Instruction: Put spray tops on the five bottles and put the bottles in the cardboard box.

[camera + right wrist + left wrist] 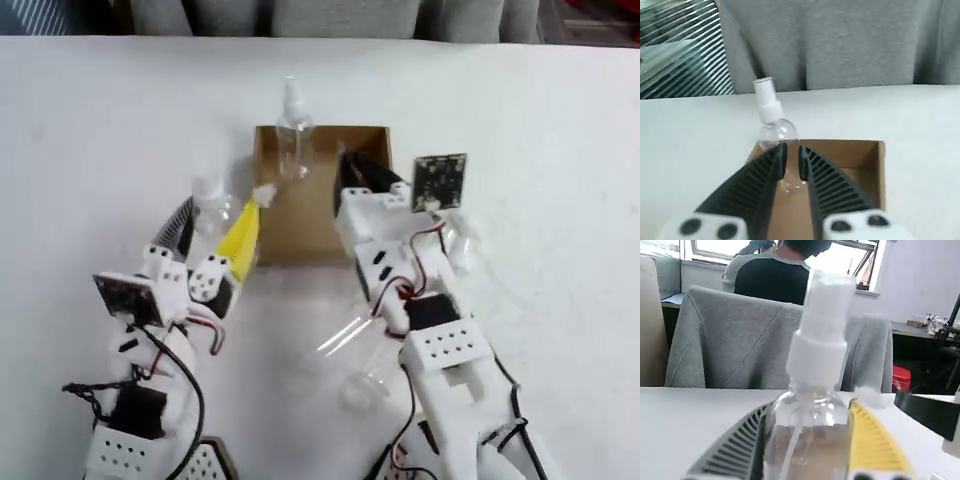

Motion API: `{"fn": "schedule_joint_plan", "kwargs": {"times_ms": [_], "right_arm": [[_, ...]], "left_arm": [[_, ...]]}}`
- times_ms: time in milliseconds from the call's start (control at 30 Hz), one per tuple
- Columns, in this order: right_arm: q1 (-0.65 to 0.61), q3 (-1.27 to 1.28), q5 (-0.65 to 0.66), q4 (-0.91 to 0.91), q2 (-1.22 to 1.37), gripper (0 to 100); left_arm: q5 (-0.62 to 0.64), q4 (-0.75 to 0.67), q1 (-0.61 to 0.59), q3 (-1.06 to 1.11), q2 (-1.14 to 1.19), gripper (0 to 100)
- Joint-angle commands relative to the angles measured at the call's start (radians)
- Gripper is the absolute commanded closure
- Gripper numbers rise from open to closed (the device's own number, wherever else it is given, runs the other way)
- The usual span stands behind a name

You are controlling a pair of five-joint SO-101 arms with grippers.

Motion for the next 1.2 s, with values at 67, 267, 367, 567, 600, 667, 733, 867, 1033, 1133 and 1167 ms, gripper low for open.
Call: {"fn": "schedule_joint_plan", "kwargs": {"times_ms": [67,267,367,567,600,667,733,867,1033,1133,1167], "right_arm": [[0.104,0.021,0.0,-0.008,0.002,98.2],[0.237,0.104,0.0,-0.005,0.001,98.2],[0.305,0.141,0.0,-0.007,0.001,98.0],[0.424,0.216,0.002,-0.008,0.001,97.8],[0.438,0.224,0.002,-0.008,0.001,97.8],[0.449,0.244,0.002,-0.008,0.001,97.8],[0.456,0.256,0.029,-0.008,0.001,97.8],[0.456,0.267,0.146,-0.007,0.002,98.1],[0.456,0.267,0.15,-0.004,0.002,98.1],[0.456,0.267,0.153,-0.002,0.002,98.1],[0.456,0.269,0.153,-0.002,0.002,98.1]], "left_arm": [[0.034,-0.055,-0.002,-0.012,-0.019,98],[0.035,-0.153,-0.001,0.003,-0.019,98],[0.035,-0.158,-0.001,0.0,-0.019,98],[0.035,-0.158,0.008,-0.006,-0.019,98],[0.035,-0.15,0.015,-0.02,-0.019,98],[0.035,-0.103,0.016,-0.061,-0.019,98],[0.037,-0.066,0.018,-0.101,-0.019,98],[0.037,-0.063,0.039,-0.115,-0.019,98],[0.037,-0.109,0.061,-0.118,-0.018,98],[0.037,-0.144,0.059,-0.118,-0.018,98],[0.037,-0.152,0.059,-0.118,-0.018,98]]}}
